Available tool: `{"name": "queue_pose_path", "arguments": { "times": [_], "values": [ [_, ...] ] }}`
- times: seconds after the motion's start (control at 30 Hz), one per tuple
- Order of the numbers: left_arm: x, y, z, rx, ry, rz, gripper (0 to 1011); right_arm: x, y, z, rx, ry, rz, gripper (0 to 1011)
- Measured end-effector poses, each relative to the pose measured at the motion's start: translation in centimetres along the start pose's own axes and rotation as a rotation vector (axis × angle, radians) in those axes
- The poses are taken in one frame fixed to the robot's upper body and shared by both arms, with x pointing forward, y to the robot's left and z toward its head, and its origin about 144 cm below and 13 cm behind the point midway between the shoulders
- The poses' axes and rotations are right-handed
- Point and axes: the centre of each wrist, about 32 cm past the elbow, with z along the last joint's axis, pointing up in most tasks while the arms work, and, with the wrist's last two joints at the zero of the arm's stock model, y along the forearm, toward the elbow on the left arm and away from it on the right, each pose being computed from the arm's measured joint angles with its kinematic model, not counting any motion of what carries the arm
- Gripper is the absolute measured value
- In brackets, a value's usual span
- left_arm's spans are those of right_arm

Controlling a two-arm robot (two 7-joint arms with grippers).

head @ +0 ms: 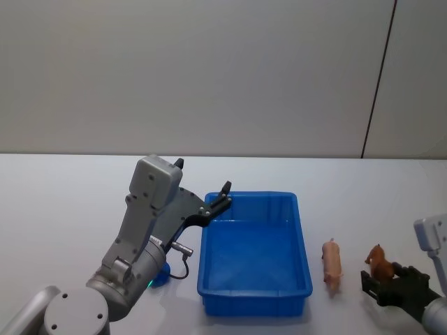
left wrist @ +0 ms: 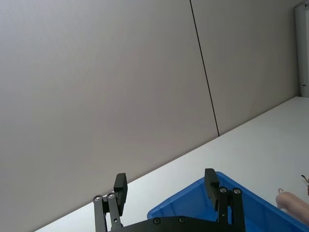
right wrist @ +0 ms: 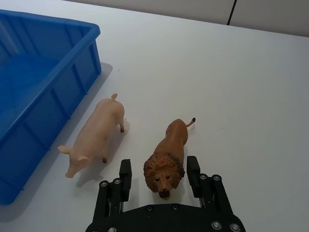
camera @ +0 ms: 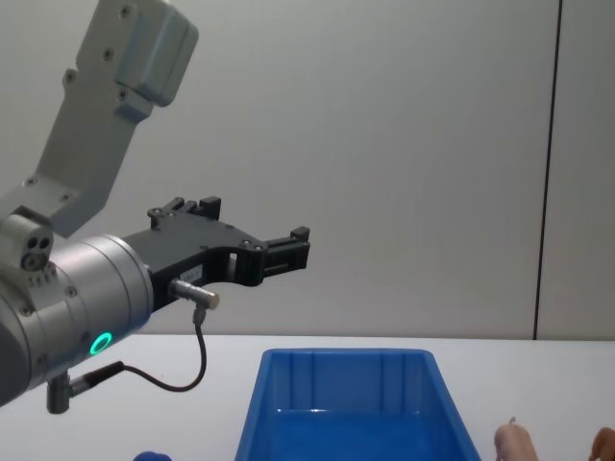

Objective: Pick up the two dolls from the table and place them into the box.

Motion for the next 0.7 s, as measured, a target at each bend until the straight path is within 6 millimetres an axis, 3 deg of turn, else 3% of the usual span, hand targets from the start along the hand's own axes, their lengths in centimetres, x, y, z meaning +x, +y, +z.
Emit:
{"name": "queue_pose_path", "arguments": {
  "times": [0.3,0.7],
  "values": [
    [0.0,0.0,0.0,0.0,0.0,0.0,1002,-0.4,-0.1,0.0,0.023,-0.005,-0.011,451],
    [0.0,0.0,0.0,0.0,0.0,0.0,1002,-1.1,-1.2,1.2,0.125,-0.03,-0.014,427]
  ]
}}
